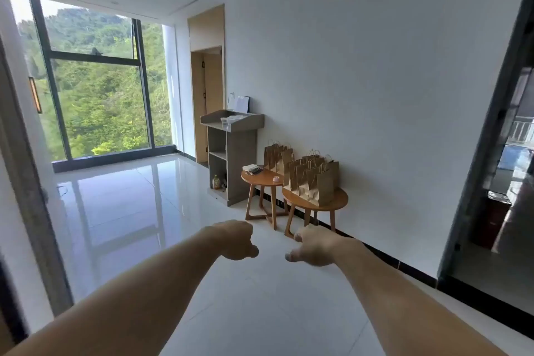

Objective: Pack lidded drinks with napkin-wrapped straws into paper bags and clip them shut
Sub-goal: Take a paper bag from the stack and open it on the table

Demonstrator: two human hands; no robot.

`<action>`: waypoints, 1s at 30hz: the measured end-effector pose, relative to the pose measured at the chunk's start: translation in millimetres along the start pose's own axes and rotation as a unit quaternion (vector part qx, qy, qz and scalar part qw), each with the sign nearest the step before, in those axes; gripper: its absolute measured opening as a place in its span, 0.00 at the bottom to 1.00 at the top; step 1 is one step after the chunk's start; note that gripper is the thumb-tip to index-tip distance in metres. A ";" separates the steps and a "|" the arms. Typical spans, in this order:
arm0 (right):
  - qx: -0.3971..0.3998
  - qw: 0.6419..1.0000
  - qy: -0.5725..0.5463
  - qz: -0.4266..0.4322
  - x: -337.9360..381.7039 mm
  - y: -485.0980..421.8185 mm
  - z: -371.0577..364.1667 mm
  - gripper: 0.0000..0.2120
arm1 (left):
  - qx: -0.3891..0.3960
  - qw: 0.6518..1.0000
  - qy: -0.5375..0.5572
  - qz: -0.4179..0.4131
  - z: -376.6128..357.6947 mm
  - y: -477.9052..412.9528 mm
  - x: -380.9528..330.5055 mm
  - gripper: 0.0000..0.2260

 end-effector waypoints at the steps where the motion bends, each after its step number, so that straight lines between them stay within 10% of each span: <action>1: 0.003 1.000 -0.007 0.005 2.3 -14.3 0.3 0.32 | 0.005 1.000 0.002 0.001 0.3 -10.2 4.6 0.26; 30: 0.064 0.996 0.030 0.053 115.6 -547.0 60.0 0.31 | 0.042 0.994 0.032 0.091 27.1 -416.4 286.2 0.26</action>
Point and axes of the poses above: each hand's wrist, its own y-axis away from the middle knuckle, its own z-axis out of the back of the hand, x = y × z, the point moved 1 cm from there along -y, towards the middle knuckle, and after that the axes turned 8 degrees about -z, right-handed, at the moved point
